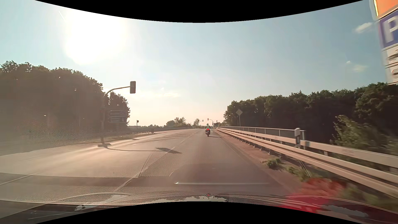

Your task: Follow the waypoints while adhering to traffic rules and regulations

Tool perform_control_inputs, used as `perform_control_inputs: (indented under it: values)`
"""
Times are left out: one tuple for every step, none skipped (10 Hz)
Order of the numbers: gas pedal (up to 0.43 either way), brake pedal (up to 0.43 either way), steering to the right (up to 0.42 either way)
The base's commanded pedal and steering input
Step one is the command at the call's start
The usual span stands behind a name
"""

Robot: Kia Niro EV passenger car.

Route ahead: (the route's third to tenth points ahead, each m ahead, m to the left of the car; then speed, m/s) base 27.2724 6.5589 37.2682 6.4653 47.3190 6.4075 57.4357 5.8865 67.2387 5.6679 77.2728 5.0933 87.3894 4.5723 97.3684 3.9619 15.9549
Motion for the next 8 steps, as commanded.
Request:
perform_control_inputs:
  values:
    - [0.000,0.024,-0.001]
    - [0.000,0.018,-0.001]
    - [0.000,0.000,0.000]
    - [0.000,0.000,0.000]
    - [0.000,0.000,0.000]
    - [0.000,0.018,-0.001]
    - [0.000,0.030,-0.001]
    - [0.000,0.037,-0.001]
